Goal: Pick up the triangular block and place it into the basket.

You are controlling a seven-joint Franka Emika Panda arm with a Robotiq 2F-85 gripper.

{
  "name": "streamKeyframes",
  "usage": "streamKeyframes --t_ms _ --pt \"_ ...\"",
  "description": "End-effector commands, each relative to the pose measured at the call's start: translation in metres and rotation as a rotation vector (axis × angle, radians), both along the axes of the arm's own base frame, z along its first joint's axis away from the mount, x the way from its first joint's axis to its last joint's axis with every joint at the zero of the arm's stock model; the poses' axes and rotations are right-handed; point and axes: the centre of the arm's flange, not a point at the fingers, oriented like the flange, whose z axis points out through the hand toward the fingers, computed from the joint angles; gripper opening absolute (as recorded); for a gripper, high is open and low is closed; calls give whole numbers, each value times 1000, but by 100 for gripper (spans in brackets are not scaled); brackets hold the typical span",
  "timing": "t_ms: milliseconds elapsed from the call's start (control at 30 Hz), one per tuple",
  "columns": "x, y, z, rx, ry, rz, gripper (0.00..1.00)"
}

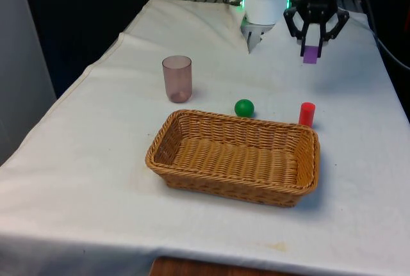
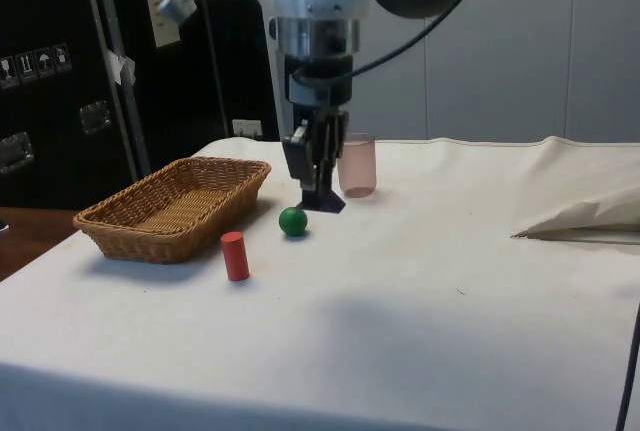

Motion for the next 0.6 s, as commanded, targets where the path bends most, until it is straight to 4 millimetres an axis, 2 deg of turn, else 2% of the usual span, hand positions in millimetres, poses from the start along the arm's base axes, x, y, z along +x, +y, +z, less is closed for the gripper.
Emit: streamKeyframes --t_ms 0,33,67,300,567 --pt "2 -1 3 4 4 5 33" --pt "0 0 0 0 0 0 33" --pt "6 -3 8 4 -2 11 33" --pt "23 -17 25 6 -20 29 33" --pt "40 -29 37 5 -36 40 33"
